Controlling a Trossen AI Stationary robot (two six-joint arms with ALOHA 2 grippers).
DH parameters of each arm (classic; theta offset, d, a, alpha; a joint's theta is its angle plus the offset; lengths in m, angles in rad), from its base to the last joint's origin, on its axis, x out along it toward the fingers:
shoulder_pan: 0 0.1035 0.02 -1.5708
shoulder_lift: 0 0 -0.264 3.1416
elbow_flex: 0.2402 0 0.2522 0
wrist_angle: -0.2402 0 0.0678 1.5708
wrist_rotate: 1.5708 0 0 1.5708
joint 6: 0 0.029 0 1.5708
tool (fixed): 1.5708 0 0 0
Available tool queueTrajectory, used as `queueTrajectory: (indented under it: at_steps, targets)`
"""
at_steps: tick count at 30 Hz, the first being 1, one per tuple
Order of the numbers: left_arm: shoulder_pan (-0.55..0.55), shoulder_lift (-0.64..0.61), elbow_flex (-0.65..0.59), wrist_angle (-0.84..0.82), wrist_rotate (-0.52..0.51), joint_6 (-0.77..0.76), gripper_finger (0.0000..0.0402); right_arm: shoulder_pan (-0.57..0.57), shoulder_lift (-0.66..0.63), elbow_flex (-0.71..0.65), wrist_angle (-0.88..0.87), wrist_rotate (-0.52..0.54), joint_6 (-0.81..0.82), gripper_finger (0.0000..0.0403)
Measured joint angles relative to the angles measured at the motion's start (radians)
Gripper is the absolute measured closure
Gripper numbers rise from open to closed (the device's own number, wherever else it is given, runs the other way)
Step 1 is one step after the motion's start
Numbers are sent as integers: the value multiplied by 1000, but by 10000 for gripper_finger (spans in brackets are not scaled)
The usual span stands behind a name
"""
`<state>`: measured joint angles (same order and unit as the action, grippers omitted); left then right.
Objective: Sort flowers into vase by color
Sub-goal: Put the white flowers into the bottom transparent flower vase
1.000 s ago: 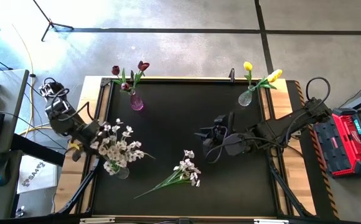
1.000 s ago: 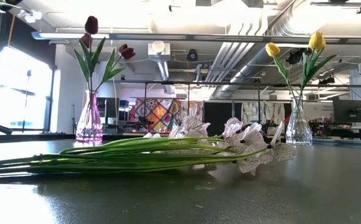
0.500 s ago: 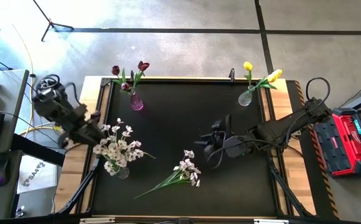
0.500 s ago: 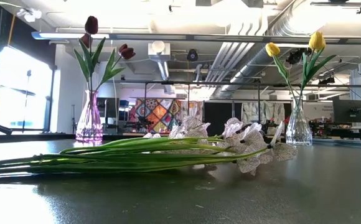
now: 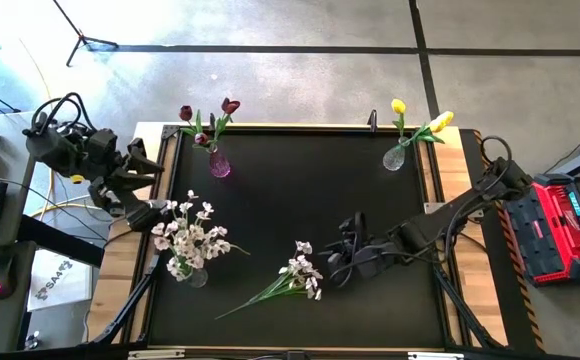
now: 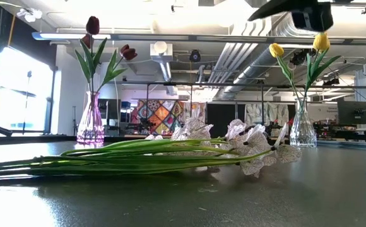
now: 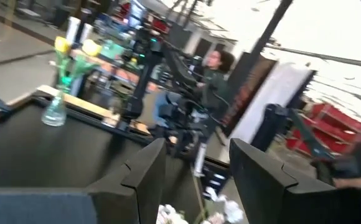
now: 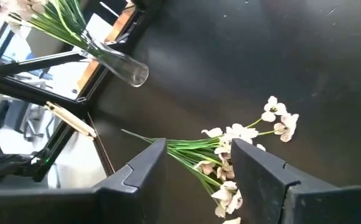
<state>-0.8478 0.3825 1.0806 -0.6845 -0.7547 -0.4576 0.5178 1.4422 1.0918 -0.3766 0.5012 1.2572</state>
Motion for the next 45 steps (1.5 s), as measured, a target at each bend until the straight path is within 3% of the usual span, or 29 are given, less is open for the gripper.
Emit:
queueTrajectory:
  at_steps: [11, 19, 24, 36, 45]
  targets:
    - [13, 232, 70, 167, -41, 100, 236, -12, 0, -109, 150, -37, -2, 236]
    - [128, 396, 194, 155, -25, 130, 236, -48, -1, -109, 174, -86, -68, 236]
    - [267, 463, 238, 116, 107, 99, 236, -54, -1, -109, 173, -94, -90, 236]
    - [712, 627, 251, 102, 559, 67, 236, -53, -1, -109, 172, -140, -88, 236]
    - [879, 804, 251, 101, 760, 112, 236, -34, -1, -109, 91, -156, -52, 236]
